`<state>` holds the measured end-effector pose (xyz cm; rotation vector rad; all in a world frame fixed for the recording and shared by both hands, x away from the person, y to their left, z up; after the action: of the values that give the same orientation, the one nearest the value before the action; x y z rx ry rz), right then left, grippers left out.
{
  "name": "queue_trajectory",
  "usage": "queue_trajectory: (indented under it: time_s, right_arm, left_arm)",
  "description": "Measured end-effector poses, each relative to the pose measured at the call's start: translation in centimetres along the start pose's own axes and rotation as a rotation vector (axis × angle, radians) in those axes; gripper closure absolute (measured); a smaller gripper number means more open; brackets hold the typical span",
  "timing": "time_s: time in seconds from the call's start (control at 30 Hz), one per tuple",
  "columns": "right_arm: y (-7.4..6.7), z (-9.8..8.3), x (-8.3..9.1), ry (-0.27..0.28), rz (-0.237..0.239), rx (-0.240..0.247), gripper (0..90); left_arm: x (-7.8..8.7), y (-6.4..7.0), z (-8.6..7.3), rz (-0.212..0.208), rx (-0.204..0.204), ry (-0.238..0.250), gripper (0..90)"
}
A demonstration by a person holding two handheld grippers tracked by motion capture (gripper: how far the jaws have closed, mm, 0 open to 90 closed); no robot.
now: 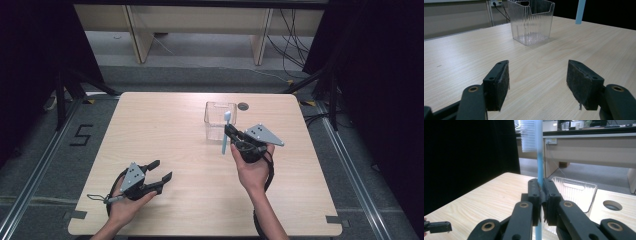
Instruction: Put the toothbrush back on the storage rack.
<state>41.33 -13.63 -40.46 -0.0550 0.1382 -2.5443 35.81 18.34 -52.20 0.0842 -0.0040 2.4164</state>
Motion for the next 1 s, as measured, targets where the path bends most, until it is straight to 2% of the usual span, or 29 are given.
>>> queue_trajectory:
  time_s: [0.13,0.17,0.2,0.27,0.37,0.4,0.47,0.5,0.53,0.63,0.67,0.7,0.77,0.83,0.87,0.9,1.0]
  right_arm:
    - [0.4,0.2,0.0,-0.001,-0.014,-0.009,85.9]
    - [0.6,0.2,-0.1,0.004,-0.019,0.003,85.9]
    - [0.7,0.3,-0.2,0.009,-0.016,-0.010,85.9]
    - [0.8,0.5,-0.2,0.003,-0.032,-0.008,85.9]
    - [1.0,0.6,-0.3,0.008,-0.032,0.005,86.0]
    - [1.1,0.6,-0.3,-0.004,-0.034,0.004,85.9]
    - [1.2,0.7,-0.4,0.006,-0.032,-0.012,86.0]
    - [1.4,0.8,-0.4,0.014,-0.034,0.011,85.9]
    - [1.3,0.8,-0.5,0.012,-0.032,-0.005,85.9]
    - [1.6,1.0,-0.4,0.013,-0.043,-0.002,86.0]
    - [1.8,1.1,-0.4,0.018,-0.051,0.019,86.0]
    - [1.8,1.2,-0.5,0.020,-0.053,0.003,86.0]
    - [2.0,1.3,-0.5,0.019,-0.051,0.002,86.0]
    - [2.2,1.5,-0.5,0.011,-0.064,-0.005,86.0]
    - [2.4,1.5,-0.6,0.028,-0.068,0.009,85.9]
    - [2.5,1.5,-0.6,0.020,-0.061,0.007,86.0]
    - [2.7,1.6,-0.7,0.014,-0.081,-0.002,85.9]
  left_arm:
    - [-0.1,-0.1,-0.3,-0.001,0.012,0.016,34.6]
    - [-0.1,-0.1,-0.4,-0.002,0.017,0.020,34.6]
    - [0.0,-0.1,-0.5,0.004,0.016,0.003,34.5]
    - [0.0,0.0,-0.5,0.003,0.016,0.007,34.3]
    - [-0.1,0.0,-0.5,0.005,0.020,0.010,34.2]
    - [-0.1,-0.1,-0.5,0.007,0.020,0.011,34.2]
    - [0.0,-0.1,-0.5,0.012,0.025,0.012,34.3]
    - [0.0,-0.1,-0.5,0.014,0.025,0.013,34.4]
    - [-0.1,-0.1,-0.5,0.014,0.025,0.017,34.4]
    - [-0.1,0.0,-0.5,0.017,0.021,0.007,34.8]
    - [-0.1,0.0,-0.5,0.017,0.026,0.010,34.8]
    - [-0.2,0.0,-0.5,0.019,0.033,0.014,34.9]
    - [-0.4,0.0,-0.5,0.013,0.041,0.029,34.9]
    - [-0.4,0.0,-0.5,0.014,0.039,0.028,34.9]
    - [-0.4,0.0,-0.5,0.015,0.040,0.029,35.0]
    - [-0.4,0.0,-0.5,0.017,0.042,0.030,35.0]
    - [-0.4,-0.1,-0.5,0.020,0.048,0.029,35.0]
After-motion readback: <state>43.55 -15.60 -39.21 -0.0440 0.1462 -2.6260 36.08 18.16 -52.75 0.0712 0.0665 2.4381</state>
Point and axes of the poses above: each handheld gripper's, and its own axes: x roughly backward along the jaws, z roughly out of its top, y roughly to its right, the point moved 2 cm from there along -x, roughly forward along the jaws, and after that the axes turned 10 degrees about y, right-handed, at the moved point
